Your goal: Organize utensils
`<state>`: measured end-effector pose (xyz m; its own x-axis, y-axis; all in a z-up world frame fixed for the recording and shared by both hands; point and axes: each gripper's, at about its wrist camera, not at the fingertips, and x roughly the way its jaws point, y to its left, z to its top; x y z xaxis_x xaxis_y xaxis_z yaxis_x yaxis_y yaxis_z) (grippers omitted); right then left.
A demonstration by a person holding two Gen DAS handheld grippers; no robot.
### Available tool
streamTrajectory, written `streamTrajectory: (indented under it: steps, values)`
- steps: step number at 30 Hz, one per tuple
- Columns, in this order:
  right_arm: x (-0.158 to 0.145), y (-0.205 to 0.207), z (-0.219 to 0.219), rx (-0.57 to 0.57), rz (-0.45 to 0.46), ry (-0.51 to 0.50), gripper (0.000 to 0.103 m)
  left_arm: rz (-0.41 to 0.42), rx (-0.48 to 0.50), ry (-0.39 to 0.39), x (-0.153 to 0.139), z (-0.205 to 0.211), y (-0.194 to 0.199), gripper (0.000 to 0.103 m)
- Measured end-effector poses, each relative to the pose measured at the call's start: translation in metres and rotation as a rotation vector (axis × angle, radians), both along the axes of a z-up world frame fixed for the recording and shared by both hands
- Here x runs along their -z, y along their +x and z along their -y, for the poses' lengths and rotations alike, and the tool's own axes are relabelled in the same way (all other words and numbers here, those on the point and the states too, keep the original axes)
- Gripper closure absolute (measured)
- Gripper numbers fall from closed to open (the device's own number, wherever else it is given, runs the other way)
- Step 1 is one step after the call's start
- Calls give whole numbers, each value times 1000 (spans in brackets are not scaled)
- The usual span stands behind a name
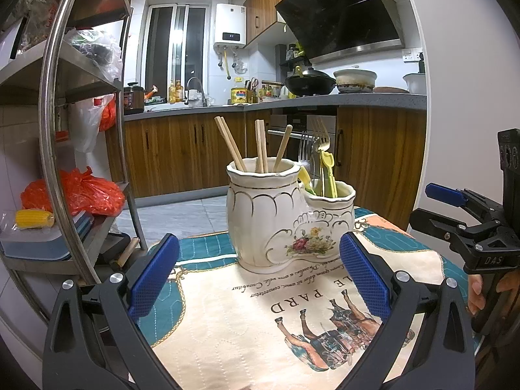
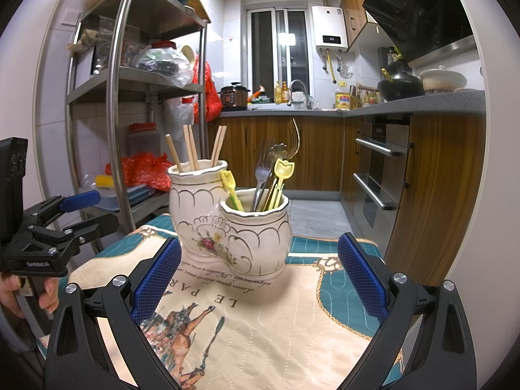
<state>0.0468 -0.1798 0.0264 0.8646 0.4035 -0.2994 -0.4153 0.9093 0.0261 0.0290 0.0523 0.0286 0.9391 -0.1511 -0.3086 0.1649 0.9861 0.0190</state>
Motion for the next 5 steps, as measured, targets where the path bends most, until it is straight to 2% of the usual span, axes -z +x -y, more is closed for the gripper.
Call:
streamTrajectory:
  steps: [5]
  values:
    - [0, 0, 0, 0, 0, 0, 7, -1, -1, 0, 0, 0, 0, 6]
